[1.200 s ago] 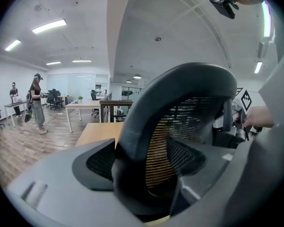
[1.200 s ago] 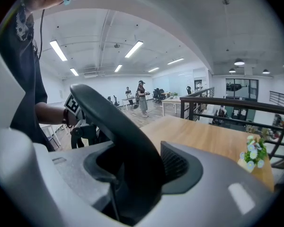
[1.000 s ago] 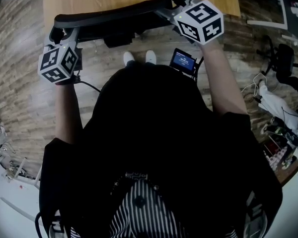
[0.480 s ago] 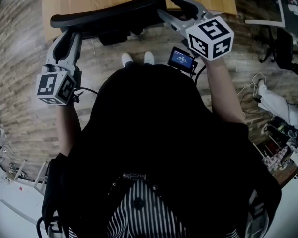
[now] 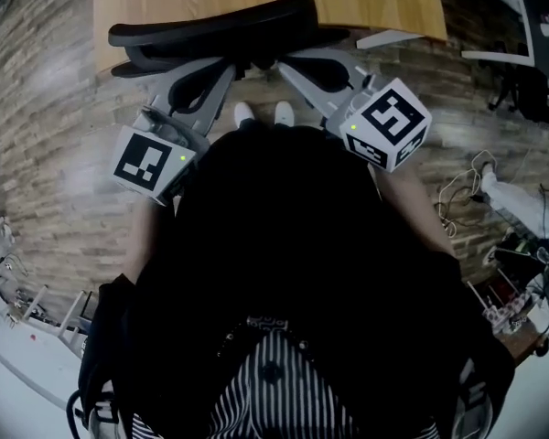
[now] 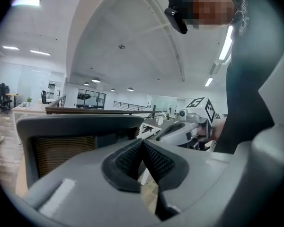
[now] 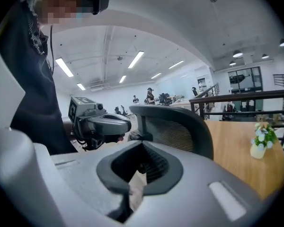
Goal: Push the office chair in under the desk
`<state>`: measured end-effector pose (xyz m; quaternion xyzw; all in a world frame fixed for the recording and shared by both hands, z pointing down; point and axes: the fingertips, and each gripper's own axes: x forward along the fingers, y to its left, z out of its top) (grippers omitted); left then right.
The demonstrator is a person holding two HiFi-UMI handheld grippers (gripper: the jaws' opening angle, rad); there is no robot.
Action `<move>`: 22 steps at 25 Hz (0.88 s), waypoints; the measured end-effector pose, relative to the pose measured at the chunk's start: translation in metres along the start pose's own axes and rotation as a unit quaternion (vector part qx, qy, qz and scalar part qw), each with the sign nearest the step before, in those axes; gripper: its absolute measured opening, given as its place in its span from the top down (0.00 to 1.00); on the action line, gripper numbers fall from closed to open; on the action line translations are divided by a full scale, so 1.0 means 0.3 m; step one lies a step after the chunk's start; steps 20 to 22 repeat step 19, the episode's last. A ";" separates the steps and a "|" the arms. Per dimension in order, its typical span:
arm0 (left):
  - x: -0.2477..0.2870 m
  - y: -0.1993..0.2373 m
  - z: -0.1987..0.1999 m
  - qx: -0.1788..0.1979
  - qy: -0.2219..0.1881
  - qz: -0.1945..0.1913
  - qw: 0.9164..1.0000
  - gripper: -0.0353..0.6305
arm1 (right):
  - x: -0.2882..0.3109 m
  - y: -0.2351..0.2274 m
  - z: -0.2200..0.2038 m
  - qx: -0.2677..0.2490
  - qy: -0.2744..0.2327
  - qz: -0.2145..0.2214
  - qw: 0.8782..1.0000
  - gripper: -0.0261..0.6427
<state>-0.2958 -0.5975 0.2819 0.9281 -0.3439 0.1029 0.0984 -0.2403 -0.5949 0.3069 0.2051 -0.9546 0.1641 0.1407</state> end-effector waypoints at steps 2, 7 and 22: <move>0.017 -0.041 0.003 0.013 0.000 -0.016 1.000 0.94 | 0.003 0.032 -0.004 -0.007 0.003 0.016 1.000 0.96; 0.016 -0.033 -0.048 0.036 0.021 -0.022 0.999 0.94 | 0.034 0.067 -0.004 -0.026 0.003 0.035 0.999 0.96; -0.004 -0.015 -0.059 0.049 0.023 -0.024 0.998 0.94 | 0.085 0.095 0.023 -0.050 0.004 0.043 0.998 0.96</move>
